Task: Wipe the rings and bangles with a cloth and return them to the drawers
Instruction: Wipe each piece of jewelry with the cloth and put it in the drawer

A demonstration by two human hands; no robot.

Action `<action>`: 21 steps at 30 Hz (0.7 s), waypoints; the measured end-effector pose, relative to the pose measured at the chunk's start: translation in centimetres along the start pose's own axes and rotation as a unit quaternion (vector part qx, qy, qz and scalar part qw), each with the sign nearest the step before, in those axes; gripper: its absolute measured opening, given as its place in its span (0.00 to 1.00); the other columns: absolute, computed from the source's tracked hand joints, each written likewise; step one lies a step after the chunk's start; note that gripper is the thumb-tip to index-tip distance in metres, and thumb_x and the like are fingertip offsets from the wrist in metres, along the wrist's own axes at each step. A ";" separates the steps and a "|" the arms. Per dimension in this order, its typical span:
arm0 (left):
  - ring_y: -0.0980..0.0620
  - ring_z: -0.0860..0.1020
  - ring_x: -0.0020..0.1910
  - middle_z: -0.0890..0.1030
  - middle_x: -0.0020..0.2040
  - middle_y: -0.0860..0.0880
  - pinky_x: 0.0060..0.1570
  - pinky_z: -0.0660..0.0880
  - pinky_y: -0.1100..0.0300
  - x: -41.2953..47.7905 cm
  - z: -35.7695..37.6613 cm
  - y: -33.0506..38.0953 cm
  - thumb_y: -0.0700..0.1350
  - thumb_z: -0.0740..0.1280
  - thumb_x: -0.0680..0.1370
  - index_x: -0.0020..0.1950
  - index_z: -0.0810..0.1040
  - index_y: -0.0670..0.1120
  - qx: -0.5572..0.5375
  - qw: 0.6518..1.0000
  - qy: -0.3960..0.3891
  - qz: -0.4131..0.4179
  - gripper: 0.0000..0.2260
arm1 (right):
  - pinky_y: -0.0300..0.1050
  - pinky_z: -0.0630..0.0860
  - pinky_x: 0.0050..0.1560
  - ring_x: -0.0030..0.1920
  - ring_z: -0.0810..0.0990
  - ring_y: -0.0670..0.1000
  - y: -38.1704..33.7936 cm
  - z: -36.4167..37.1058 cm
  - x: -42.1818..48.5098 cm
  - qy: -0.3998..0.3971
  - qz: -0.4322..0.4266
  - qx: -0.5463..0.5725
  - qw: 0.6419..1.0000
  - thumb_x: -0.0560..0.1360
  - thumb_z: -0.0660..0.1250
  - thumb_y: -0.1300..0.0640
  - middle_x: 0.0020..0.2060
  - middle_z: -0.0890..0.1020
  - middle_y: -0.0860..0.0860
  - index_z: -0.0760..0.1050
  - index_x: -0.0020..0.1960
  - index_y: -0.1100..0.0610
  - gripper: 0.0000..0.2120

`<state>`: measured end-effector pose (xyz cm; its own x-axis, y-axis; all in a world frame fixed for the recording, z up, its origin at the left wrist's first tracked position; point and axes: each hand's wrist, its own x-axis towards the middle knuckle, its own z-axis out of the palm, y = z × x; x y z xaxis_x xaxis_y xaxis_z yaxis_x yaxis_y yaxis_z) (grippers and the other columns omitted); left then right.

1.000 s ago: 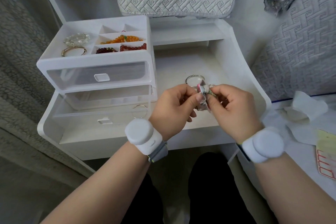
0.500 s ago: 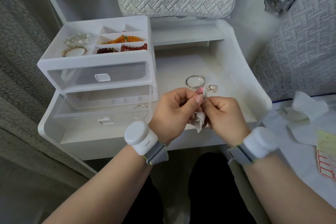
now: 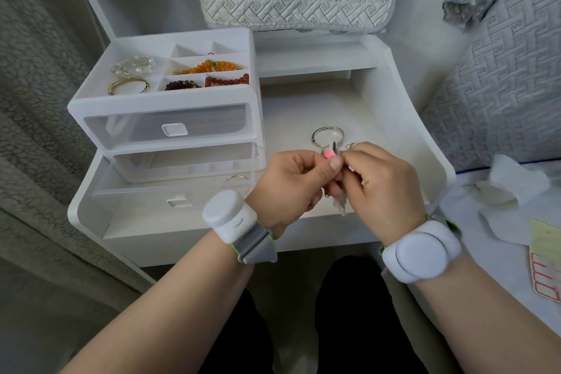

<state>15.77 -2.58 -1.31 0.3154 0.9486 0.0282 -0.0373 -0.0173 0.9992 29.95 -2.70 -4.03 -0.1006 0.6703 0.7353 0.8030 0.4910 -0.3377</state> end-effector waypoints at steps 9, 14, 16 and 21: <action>0.57 0.70 0.22 0.78 0.28 0.50 0.22 0.68 0.66 -0.3 -0.3 -0.8 0.38 0.62 0.78 0.38 0.77 0.42 0.028 0.998 0.010 0.062 0.10 | 0.37 0.69 0.27 0.23 0.75 0.47 -0.3 0.6 -0.1 -0.104 0.211 0.250 0.939 0.77 0.64 0.61 0.22 0.77 0.49 0.75 0.30 0.56 0.16; 0.58 0.70 0.21 0.78 0.28 0.51 0.21 0.68 0.67 -0.6 -0.5 -0.6 0.39 0.62 0.78 0.40 0.76 0.38 -0.001 0.998 0.007 0.060 0.09 | 0.37 0.66 0.22 0.22 0.75 0.49 -0.7 0.4 -0.5 -0.168 0.342 0.439 0.814 0.78 0.63 0.57 0.23 0.78 0.53 0.76 0.31 0.57 0.17; 0.58 0.70 0.22 0.78 0.28 0.51 0.22 0.68 0.66 -0.7 -0.6 -0.6 0.39 0.62 0.78 0.40 0.76 0.38 -0.003 0.999 0.003 0.053 0.09 | 0.36 0.66 0.22 0.22 0.75 0.48 -0.7 0.2 -0.4 -0.179 0.345 0.442 0.808 0.78 0.63 0.57 0.23 0.79 0.53 0.77 0.31 0.57 0.16; 0.55 0.71 0.23 0.79 0.31 0.46 0.21 0.67 0.65 -0.5 -0.8 -0.2 0.39 0.61 0.79 0.37 0.76 0.41 0.005 1.000 0.004 0.003 0.11 | 0.43 0.72 0.30 0.28 0.77 0.50 -0.2 -0.4 0.3 -0.127 0.162 0.181 0.962 0.75 0.65 0.60 0.26 0.78 0.53 0.79 0.35 0.58 0.11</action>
<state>14.83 -2.83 -1.53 0.3069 0.9512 0.0338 -0.0303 -0.0257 0.9992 29.96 -2.84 -3.49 -0.0569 0.9124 0.4054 0.5637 0.3645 -0.7412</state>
